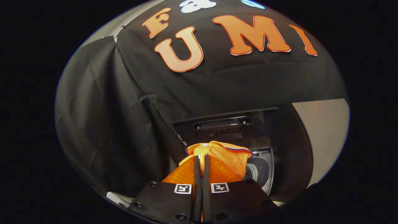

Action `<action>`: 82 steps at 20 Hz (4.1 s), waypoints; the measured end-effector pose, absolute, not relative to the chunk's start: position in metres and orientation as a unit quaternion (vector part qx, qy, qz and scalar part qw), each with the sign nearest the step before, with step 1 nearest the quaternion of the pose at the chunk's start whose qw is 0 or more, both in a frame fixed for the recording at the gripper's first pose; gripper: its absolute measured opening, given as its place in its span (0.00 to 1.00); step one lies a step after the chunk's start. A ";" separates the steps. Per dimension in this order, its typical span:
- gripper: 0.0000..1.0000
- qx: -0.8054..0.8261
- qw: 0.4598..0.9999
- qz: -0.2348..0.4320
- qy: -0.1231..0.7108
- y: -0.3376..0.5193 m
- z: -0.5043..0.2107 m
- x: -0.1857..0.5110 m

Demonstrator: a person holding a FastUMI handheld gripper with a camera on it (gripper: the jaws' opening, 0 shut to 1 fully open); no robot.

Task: Put the clothes into the washing machine and then close the washing machine lid.

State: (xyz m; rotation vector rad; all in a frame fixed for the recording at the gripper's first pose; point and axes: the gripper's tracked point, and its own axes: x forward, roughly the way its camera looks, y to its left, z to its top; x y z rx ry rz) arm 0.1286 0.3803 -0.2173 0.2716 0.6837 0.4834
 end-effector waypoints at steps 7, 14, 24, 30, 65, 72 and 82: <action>0.09 0.126 0.886 0.208 0.396 0.405 -0.299 0.148; 0.09 0.112 0.875 0.188 0.432 0.420 -0.373 0.169; 0.09 0.092 0.859 0.144 0.482 0.415 -0.479 0.171; 0.09 0.072 0.852 0.130 0.502 0.416 -0.513 0.175; 0.99 0.054 0.918 0.133 0.370 0.397 -0.318 0.184; 0.99 0.052 0.939 0.126 0.314 0.390 -0.259 0.212; 0.98 0.062 0.956 0.118 0.263 0.391 -0.205 0.270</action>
